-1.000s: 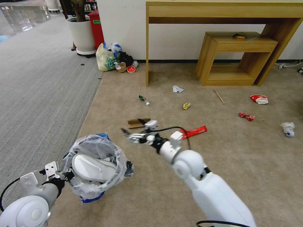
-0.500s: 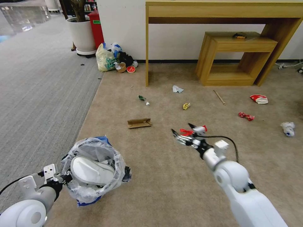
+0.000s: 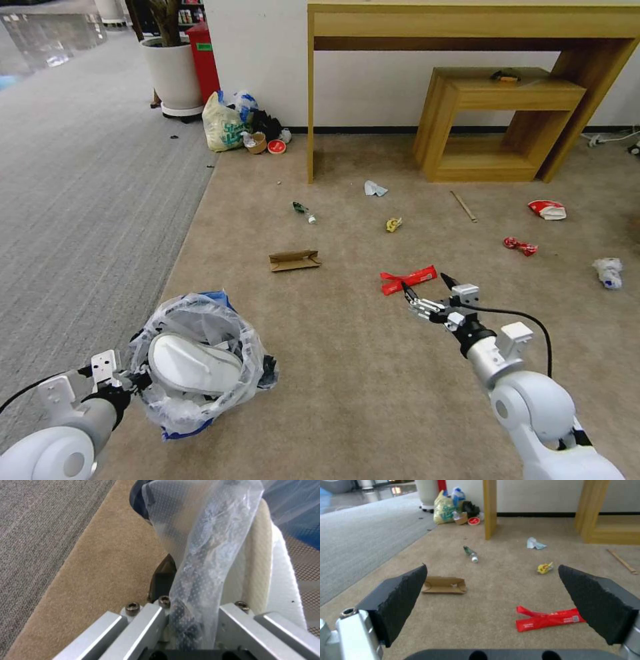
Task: Pick up the trash bin and place the garbage on the floor into it.
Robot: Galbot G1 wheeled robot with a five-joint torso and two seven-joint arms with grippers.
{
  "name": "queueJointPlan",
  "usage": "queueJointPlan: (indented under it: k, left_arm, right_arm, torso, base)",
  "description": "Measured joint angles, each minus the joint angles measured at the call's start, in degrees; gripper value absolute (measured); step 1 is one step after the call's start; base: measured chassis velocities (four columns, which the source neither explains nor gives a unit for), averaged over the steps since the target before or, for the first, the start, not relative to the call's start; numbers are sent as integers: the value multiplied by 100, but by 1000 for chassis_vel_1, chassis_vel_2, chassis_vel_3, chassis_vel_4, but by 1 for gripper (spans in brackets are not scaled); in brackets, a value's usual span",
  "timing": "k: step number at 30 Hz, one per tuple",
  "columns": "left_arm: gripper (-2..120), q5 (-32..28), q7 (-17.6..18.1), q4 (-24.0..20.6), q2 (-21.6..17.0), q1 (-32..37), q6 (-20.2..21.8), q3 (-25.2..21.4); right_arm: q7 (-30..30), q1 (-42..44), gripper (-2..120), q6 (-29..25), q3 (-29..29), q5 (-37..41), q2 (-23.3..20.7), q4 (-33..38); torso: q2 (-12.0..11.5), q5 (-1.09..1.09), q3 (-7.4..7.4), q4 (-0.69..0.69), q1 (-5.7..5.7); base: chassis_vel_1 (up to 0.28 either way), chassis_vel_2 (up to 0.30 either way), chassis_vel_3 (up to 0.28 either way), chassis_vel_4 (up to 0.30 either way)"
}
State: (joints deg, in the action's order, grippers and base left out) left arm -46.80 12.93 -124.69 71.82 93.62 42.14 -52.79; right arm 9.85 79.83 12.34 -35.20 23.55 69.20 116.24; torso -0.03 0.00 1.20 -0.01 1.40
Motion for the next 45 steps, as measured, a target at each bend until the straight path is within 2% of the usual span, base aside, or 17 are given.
queueJointPlan:
  k: [16, 45]
  left_arm:
    - [0, 91, -179, 8, -41, -62, 0, 40]
    - [0, 122, -302, -63, 66, 12, 0, 7]
  right_arm:
    - [15, 162, 100, -97, -192, -151, 255, 37]
    - [-80, 10, 100, -73, 3, -121, 245, -87]
  torso:
    - [0, -1, 0, 0, -1]
    - [0, -1, 1, -1, 1]
  base:
    - [-20, 16, 15, -14]
    - [-117, 117, 116, -116]
